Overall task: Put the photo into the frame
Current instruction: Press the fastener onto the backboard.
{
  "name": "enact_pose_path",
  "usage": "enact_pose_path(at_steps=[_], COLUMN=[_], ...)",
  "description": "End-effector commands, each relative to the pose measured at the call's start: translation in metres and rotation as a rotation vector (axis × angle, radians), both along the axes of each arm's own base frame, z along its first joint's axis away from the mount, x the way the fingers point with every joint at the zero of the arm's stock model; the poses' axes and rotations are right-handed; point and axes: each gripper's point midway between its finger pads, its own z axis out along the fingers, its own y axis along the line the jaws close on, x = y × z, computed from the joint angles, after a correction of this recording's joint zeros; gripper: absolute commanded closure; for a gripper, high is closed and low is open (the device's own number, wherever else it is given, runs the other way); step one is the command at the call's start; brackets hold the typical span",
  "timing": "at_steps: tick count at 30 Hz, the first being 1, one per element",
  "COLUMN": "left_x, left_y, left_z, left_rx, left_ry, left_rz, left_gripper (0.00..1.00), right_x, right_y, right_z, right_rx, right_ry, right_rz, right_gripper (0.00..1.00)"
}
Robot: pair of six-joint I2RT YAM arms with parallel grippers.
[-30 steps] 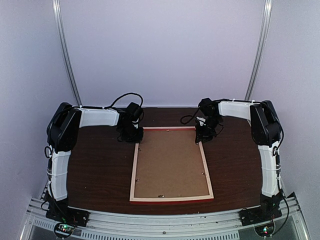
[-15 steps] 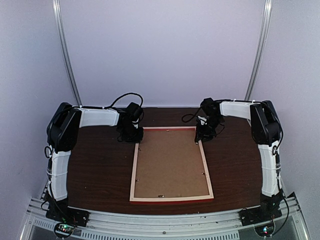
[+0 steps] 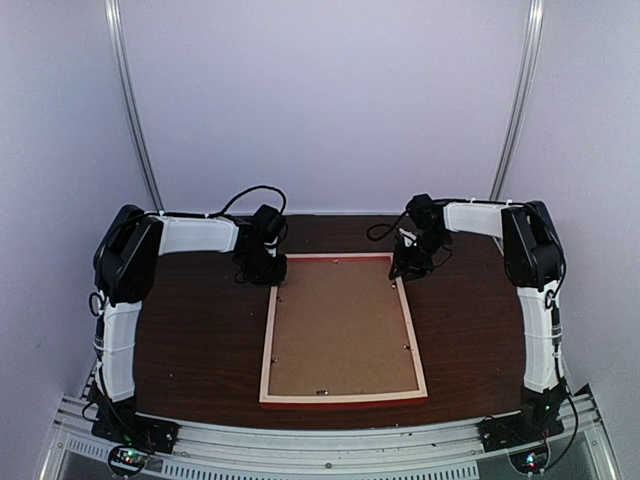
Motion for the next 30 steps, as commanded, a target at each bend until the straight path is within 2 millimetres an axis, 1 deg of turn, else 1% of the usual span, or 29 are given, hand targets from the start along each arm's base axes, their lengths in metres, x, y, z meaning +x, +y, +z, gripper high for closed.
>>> enact_pose_path(at_steps=[1, 7, 15, 19, 25, 30], left_x=[-0.012, -0.011, -0.01, -0.01, -0.01, -0.011], left_y=[0.0, -0.001, -0.001, -0.001, -0.002, -0.002], left_z=[-0.025, -0.024, -0.025, -0.025, -0.026, -0.027], left_rx=[0.027, 0.026, 0.026, 0.026, 0.025, 0.024], left_ry=[0.06, 0.055, 0.056, 0.056, 0.057, 0.061], left_rz=[-0.04, -0.037, -0.035, -0.034, -0.035, -0.034], left_gripper=[0.79, 0.79, 0.79, 0.79, 0.79, 0.79], right_x=[-0.007, -0.013, -0.025, -0.03, -0.036, -0.037], right_y=[-0.012, -0.011, -0.027, -0.034, -0.035, -0.031], right_z=[-0.022, -0.014, -0.018, -0.016, -0.018, -0.02], right_rx=[-0.011, 0.009, -0.058, -0.069, -0.07, -0.075], right_ry=[0.055, 0.065, 0.088, 0.091, 0.101, 0.1], right_rz=[-0.008, 0.023, 0.04, 0.042, 0.049, 0.058], right_gripper=[0.62, 0.57, 0.56, 0.55, 0.54, 0.55])
